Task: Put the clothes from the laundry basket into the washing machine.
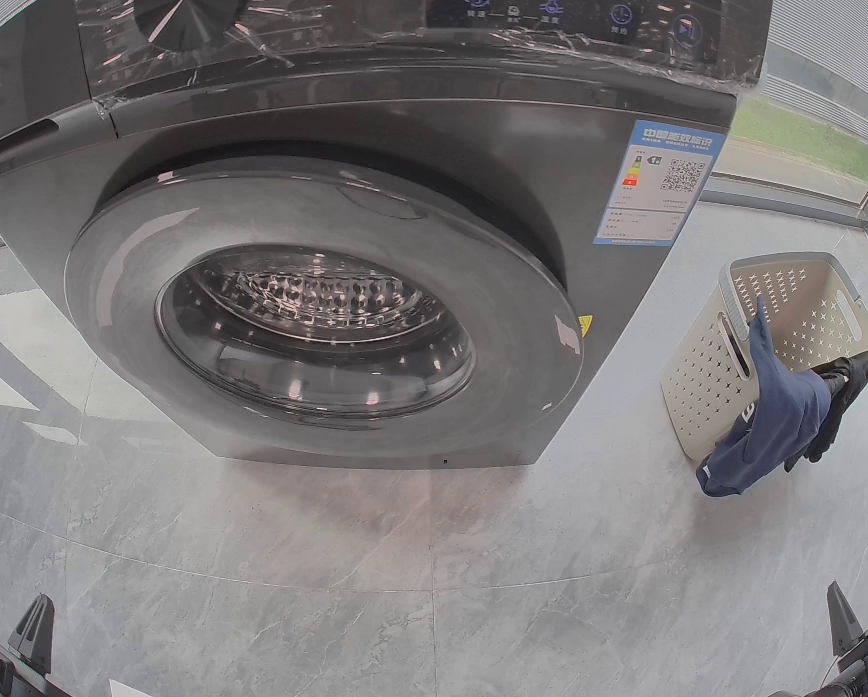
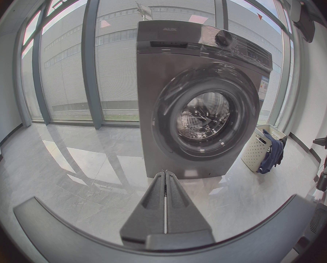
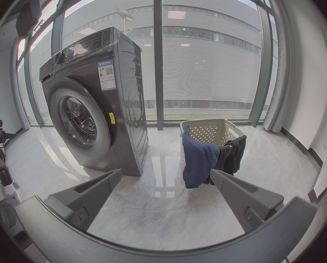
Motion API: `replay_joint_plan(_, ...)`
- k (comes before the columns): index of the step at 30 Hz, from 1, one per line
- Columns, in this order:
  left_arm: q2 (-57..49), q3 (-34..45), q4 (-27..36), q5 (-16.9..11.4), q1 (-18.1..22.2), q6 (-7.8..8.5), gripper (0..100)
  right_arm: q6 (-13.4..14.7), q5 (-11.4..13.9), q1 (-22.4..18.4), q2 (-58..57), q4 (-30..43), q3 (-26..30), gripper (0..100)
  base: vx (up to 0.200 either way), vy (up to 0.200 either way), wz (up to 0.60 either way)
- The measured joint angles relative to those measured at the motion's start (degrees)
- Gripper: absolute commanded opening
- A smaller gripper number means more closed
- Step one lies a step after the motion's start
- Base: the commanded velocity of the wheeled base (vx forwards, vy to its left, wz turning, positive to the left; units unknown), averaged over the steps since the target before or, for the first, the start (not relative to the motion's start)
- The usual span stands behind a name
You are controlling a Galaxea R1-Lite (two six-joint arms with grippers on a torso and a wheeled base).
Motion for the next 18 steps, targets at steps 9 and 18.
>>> replay_joint_plan(9,0.00,0.00,0.00,-0.02,-0.06,0.00,0,0.00,-0.02,-0.01,0.00,0.00,0.00,100,0.000,0.022,0.00)
replay_joint_plan(18,0.02,0.00,0.00,-0.02,-0.02,0.00,0,0.00,-0.05,-0.01,0.00,0.00,0.00,100,0.000,0.000,0.00)
